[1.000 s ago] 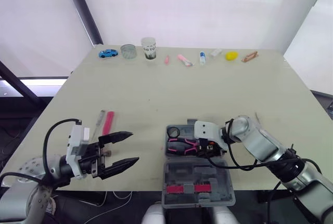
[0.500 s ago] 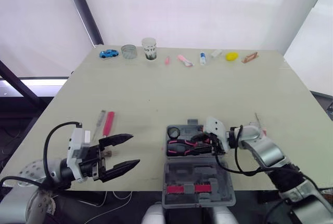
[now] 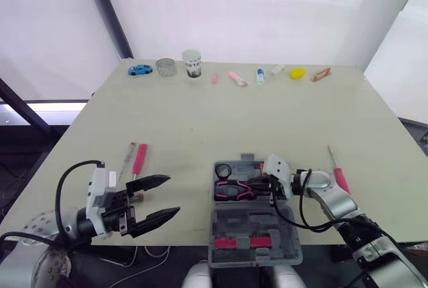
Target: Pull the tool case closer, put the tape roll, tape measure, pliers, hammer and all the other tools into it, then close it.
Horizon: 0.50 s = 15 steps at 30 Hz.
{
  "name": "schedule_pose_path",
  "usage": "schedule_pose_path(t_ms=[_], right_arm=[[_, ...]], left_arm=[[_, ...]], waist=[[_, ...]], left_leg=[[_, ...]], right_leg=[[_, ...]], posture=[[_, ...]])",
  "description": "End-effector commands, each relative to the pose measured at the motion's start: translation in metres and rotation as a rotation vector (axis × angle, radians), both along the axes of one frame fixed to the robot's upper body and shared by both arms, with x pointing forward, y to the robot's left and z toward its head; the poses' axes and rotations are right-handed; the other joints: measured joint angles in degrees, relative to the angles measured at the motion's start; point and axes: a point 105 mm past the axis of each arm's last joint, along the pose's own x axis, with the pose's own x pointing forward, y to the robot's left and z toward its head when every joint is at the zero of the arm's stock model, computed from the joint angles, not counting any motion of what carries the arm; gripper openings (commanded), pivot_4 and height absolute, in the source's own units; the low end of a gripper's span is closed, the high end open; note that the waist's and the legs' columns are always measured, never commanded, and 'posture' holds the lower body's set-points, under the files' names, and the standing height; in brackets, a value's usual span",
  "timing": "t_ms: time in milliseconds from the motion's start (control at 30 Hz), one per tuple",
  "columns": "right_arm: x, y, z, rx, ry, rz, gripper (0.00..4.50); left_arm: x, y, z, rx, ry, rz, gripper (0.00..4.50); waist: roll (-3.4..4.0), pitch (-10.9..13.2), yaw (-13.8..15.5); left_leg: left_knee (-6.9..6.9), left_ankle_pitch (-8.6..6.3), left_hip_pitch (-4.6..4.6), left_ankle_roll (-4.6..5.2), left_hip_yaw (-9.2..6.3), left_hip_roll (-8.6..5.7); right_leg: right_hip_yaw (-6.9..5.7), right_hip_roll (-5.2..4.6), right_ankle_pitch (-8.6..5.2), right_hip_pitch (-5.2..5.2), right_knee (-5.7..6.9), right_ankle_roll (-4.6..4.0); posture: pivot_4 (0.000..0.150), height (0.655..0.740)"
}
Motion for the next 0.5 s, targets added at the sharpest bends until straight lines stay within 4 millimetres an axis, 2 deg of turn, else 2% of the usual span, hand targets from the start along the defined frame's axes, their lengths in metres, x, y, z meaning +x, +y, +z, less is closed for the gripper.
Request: schedule_pose_path(t_ms=[33,133,200,300,433,500], right_arm=[[-0.014,-0.024,-0.067,-0.236,0.150,-0.047,0.03],[-0.021,-0.028,-0.086,-0.284,0.233,-0.059,0.03],[-0.025,-0.029,-0.095,-0.309,0.271,-0.059,0.03],[-0.029,-0.031,-0.101,-0.353,0.308,-0.043,0.03],[-0.013,-0.020,-0.082,-0.255,0.214,-0.063,0.03],[0.000,-0.009,-0.059,-0.123,0.133,-0.099,0.03]], left_arm=[[-0.004,-0.002,0.007,0.007,-0.046,0.001,4.50],[-0.006,-0.002,0.005,0.002,-0.043,0.015,4.50],[-0.006,-0.002,0.004,0.002,-0.042,0.027,4.50],[-0.006,0.000,0.003,-0.003,-0.043,0.049,4.50],[-0.004,0.001,0.002,-0.022,-0.047,0.087,4.50],[-0.003,0.002,0.000,-0.031,-0.054,0.116,4.50]], waist=[[-0.03,-0.26,-0.21],[-0.04,-1.07,-0.47],[-0.26,-1.59,-0.70],[-0.03,-2.14,-0.99],[0.19,-2.55,-1.14],[0.21,-2.54,-1.19]], left_leg=[[-0.13,-0.01,0.37,0.00,0.08,0.00],[-0.48,0.00,1.04,-0.01,0.11,0.01],[-0.67,-0.02,1.79,-0.03,0.08,0.06],[-0.74,-0.03,1.91,-0.05,-0.06,0.23],[-0.81,-0.03,1.93,-0.06,-0.02,0.29],[-0.82,-0.03,1.93,-0.06,-0.02,0.30]], right_leg=[[0.07,-0.01,-0.05,0.27,-0.02,-0.08],[0.27,-0.02,-0.13,0.57,-0.04,-0.22],[0.25,-0.02,-0.30,1.19,-0.06,-0.44],[0.27,-0.05,-0.32,1.24,-0.04,-0.48],[0.32,-0.08,-0.33,1.23,-0.05,-0.50],[0.32,-0.08,-0.34,1.20,-0.05,-0.51]], posture=[[0.150,0.7400],[0.150,0.7400],[0.150,0.7400],[0.150,0.7400],[0.150,0.7400],[0.150,0.7400]])
